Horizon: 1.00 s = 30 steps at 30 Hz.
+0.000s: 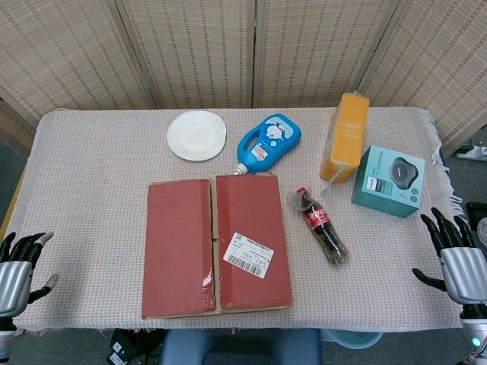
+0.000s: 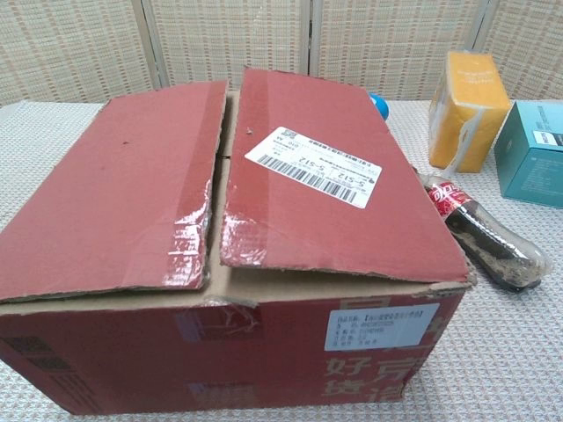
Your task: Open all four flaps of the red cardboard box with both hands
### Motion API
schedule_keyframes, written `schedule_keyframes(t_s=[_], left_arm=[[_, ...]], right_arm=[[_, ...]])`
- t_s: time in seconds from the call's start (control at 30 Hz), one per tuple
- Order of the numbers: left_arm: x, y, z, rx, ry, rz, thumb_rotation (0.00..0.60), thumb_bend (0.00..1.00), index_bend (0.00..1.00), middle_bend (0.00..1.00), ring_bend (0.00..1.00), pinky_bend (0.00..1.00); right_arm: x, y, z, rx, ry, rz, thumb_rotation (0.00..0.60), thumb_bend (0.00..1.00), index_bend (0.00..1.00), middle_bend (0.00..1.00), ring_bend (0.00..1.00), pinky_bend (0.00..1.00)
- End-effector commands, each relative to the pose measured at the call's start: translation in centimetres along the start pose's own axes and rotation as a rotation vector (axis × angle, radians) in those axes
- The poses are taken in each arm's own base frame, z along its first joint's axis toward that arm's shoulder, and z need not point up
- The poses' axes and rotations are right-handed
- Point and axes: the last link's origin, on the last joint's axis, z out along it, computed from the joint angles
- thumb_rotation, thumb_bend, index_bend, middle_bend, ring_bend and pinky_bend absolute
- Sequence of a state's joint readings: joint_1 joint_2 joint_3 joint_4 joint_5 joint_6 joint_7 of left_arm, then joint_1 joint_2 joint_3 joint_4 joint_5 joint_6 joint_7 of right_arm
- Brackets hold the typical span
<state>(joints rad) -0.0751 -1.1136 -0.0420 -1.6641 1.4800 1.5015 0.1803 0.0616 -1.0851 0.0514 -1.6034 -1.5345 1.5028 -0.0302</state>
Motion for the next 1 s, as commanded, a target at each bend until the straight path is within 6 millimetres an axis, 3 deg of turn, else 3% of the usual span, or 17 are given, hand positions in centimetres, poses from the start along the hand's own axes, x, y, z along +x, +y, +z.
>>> schedule_keyframes(t_s=[0.03,0.4,0.6,0.77,1.0], left_arm=[[-0.1,0.0,0.1,0.000,0.002,0.000,0.600,0.32,0.18,0.19,0.19,0.00],[0.0,0.0,0.4,-0.001,0.011,0.000,0.600,0.32,0.18,0.19,0.19,0.00],[0.3,0.1,0.5,-0.004,0.021,0.000,0.600,0.32,0.19,0.19,0.19,0.00],[0.5,0.2,0.4,-0.008,0.030,-0.004,0.600,0.32,0.20,0.19,0.19,0.00],[0.8,0.1,0.0,-0.004,0.031,-0.008,0.600,0.32,0.21,0.19,0.19,0.00]], right_arm=[[0.0,0.0,0.0,0.000,-0.001,0.001,0.600,0.09,0.03,0.03,0.11,0.00],[0.4,-0.3,-0.1,0.018,0.002,0.018,0.600,0.09,0.03,0.03,0.12,0.00],[2.6,-1.8,0.8,0.130,-0.005,0.025,0.600,0.10,0.03,0.03,0.12,0.00],[5.3,-5.1,2.5,0.314,-0.018,0.018,0.600,0.09,0.04,0.04,0.12,0.00],[7.7,-12.0,4.7,0.585,-0.089,-0.002,0.600,0.10,0.07,0.05,0.12,0.00]])
